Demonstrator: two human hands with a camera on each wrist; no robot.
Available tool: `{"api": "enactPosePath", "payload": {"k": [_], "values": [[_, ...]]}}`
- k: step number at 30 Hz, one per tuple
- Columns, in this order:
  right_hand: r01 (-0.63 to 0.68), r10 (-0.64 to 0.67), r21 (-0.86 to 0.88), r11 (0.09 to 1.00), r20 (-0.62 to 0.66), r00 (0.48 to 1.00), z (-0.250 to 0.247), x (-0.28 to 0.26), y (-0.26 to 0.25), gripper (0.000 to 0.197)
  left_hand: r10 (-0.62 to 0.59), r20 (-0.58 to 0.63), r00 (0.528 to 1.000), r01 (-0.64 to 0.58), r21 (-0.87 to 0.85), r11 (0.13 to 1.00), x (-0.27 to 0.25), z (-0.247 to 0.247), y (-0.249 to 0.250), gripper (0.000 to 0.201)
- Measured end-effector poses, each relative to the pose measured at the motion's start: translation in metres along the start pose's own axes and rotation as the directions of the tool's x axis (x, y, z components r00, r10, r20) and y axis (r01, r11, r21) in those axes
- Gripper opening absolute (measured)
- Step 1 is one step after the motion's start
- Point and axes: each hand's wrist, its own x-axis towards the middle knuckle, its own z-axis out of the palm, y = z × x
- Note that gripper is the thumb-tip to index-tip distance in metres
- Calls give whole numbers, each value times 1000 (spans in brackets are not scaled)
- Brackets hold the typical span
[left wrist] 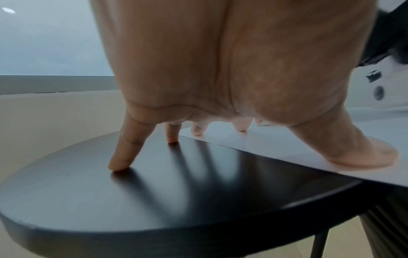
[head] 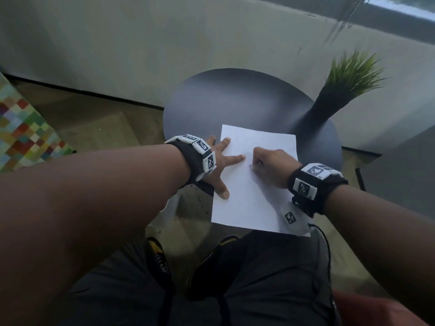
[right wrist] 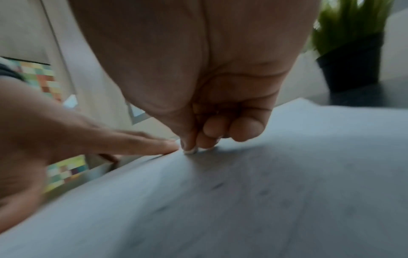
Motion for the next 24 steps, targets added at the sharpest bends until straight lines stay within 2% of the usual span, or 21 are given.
{"api": "enactPosePath", "payload": {"k": [2, 3, 7, 9, 12, 13, 15, 17, 18, 20, 22, 24], "values": [[-53, 54, 14, 998, -45, 998, -2, 5, 6, 8, -11, 9, 1000, 10, 17, 1000, 1, -2, 3, 117], [-28, 29, 11, 1000, -34, 999, 0, 2, 0, 8, -15, 12, 1000, 15, 24, 1000, 1, -3, 4, 117], [196, -188, -42, 980, 143, 972, 16, -28, -26, 10, -23, 32, 999, 21, 57, 998, 2, -6, 5, 118], [127, -120, -39, 991, 146, 982, 5, -25, -11, 7, -34, 32, 999, 32, 57, 998, 3, -7, 6, 120], [-66, 66, -28, 997, 17, 998, -5, -14, 13, 9, -40, 22, 999, 39, 54, 998, 5, -5, 8, 120], [-56, 56, -41, 998, 5, 998, -2, -17, 10, 10, -42, 21, 999, 41, 57, 998, 5, -5, 8, 121], [81, -77, -73, 994, 67, 995, 12, -27, -9, 11, -43, 22, 999, 42, 77, 996, 5, -6, 7, 122], [233, -217, -84, 969, 162, 963, 19, -41, -21, 10, -38, 30, 999, 35, 91, 995, 5, -7, 8, 123], [225, -208, -90, 970, 170, 963, 15, -40, -17, 9, -38, 33, 999, 35, 86, 996, 5, -7, 8, 123], [77, -71, -70, 995, 94, 993, 3, -29, 5, 6, -46, 28, 999, 44, 69, 997, 4, -8, 10, 122], [-37, 38, -47, 998, 15, 999, -2, -24, 19, 9, -51, 24, 998, 50, 62, 997, 5, -7, 11, 121], [11, -8, -54, 998, 51, 999, 5, -32, 4, 8, -52, 26, 998, 50, 63, 997, 5, -7, 11, 121]]}}
